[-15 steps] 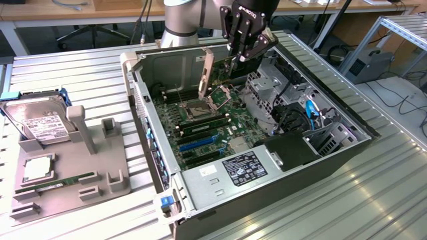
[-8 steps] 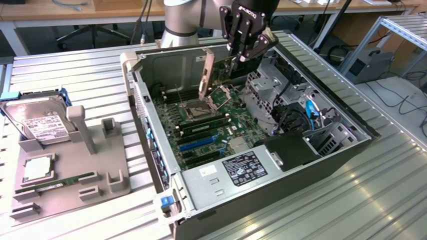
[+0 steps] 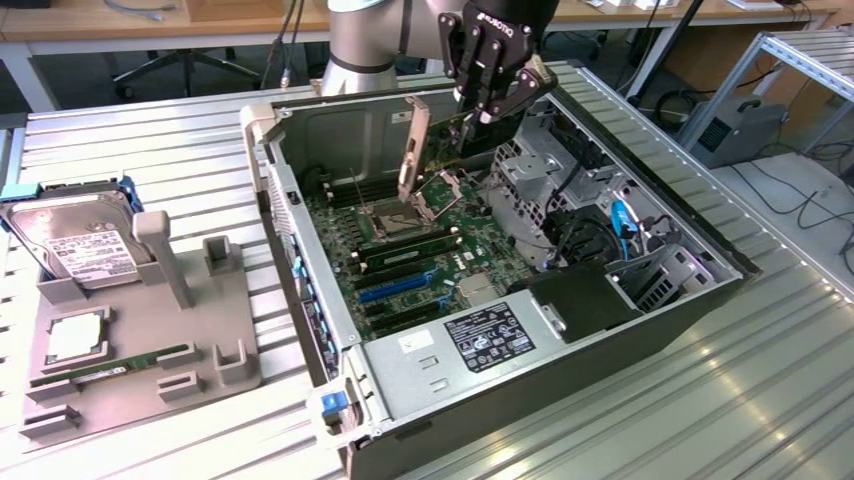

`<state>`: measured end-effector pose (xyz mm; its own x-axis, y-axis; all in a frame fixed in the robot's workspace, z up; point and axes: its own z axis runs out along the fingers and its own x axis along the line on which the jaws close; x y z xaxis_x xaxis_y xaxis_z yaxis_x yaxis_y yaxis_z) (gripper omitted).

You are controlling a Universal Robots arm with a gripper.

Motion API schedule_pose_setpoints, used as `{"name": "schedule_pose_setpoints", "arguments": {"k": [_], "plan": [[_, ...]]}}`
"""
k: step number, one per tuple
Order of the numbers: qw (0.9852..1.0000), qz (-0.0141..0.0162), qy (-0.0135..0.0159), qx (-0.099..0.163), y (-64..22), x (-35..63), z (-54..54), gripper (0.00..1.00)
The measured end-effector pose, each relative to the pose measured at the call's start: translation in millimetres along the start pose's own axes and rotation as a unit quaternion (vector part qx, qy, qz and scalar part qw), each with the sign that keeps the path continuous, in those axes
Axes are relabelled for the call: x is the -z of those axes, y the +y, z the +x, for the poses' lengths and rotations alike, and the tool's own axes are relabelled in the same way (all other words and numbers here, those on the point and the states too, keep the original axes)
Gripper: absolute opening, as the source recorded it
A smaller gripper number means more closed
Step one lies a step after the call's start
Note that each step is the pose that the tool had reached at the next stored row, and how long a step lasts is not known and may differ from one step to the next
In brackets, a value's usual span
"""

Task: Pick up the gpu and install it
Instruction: 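Insert the gpu into the slot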

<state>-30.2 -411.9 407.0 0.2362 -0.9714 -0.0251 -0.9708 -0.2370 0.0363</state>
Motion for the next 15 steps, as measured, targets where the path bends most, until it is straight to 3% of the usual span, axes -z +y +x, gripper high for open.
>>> {"name": "schedule_pose_setpoints", "arguments": {"k": [15], "plan": [[0.9999,-0.0004,0.0006,0.017,0.0,-0.2,0.0,0.27]]}}
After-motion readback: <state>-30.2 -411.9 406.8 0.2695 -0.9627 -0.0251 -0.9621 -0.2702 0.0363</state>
